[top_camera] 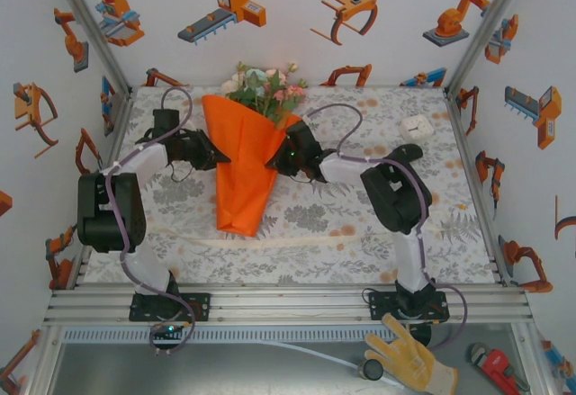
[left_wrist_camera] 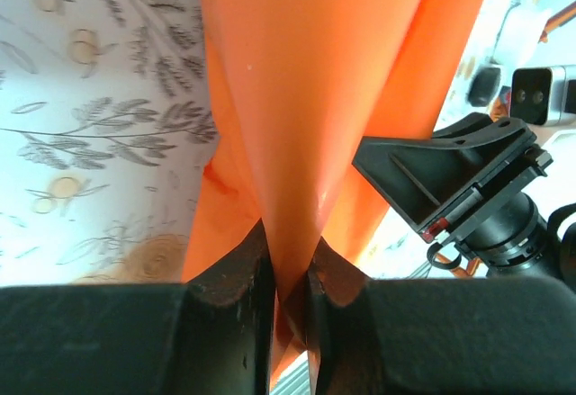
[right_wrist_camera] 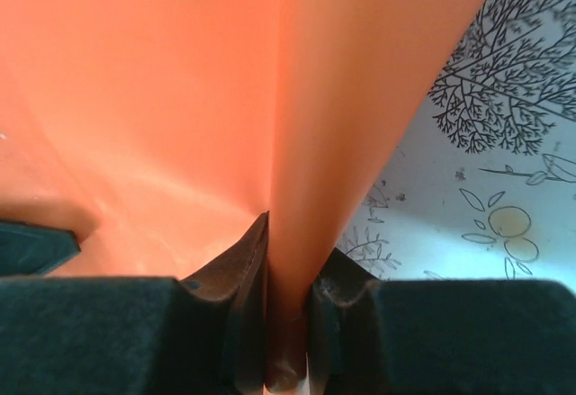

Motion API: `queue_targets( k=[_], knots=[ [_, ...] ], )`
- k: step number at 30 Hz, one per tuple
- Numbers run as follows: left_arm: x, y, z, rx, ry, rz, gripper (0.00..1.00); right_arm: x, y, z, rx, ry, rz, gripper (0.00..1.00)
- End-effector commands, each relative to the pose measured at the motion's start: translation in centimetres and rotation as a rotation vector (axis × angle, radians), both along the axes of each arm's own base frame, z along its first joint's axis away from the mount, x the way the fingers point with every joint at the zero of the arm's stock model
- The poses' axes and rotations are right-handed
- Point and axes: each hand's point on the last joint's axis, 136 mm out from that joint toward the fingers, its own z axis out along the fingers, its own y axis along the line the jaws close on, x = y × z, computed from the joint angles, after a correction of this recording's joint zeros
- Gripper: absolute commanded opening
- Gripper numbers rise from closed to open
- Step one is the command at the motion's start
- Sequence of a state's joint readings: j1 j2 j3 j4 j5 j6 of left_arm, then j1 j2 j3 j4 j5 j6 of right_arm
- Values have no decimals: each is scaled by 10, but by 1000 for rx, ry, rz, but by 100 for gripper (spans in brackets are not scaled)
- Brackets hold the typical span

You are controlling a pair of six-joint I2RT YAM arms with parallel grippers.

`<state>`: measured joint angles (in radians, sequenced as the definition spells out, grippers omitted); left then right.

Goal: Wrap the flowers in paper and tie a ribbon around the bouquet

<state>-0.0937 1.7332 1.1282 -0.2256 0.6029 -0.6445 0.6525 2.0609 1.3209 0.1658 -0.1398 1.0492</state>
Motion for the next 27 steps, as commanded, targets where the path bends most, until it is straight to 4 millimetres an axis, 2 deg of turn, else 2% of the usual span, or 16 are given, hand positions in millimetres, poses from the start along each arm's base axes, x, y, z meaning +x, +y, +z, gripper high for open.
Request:
queue_targets(
  k=[1, 5, 10, 14, 17, 21, 24, 27],
  knots=[
    [6, -7, 19, -45, 4, 18, 19, 7, -9, 39, 23, -58, 33, 18],
    [0, -15, 18, -48, 52, 31, 16, 1, -12, 60, 16, -79, 70, 16],
    [-34, -30, 11, -51, 102, 62, 15, -27, -22, 76, 4, -73, 139, 15],
    [-66, -48, 6, -31, 112, 88, 15, -56, -38, 76, -31, -60, 182, 15],
    [-86, -56, -1, -11, 109, 120, 15, -76, -51, 65, -47, -34, 190, 14],
    [-105, -48, -12, 57, 80, 173, 15, -101, -78, 35, -99, 6, 153, 14],
    [-105, -46, -21, 92, 53, 144, 17, -113, -87, 16, -84, 15, 119, 14],
    [-97, -51, -25, 97, 46, 92, 18, -115, -93, 1, -85, 18, 85, 15]
  ],
)
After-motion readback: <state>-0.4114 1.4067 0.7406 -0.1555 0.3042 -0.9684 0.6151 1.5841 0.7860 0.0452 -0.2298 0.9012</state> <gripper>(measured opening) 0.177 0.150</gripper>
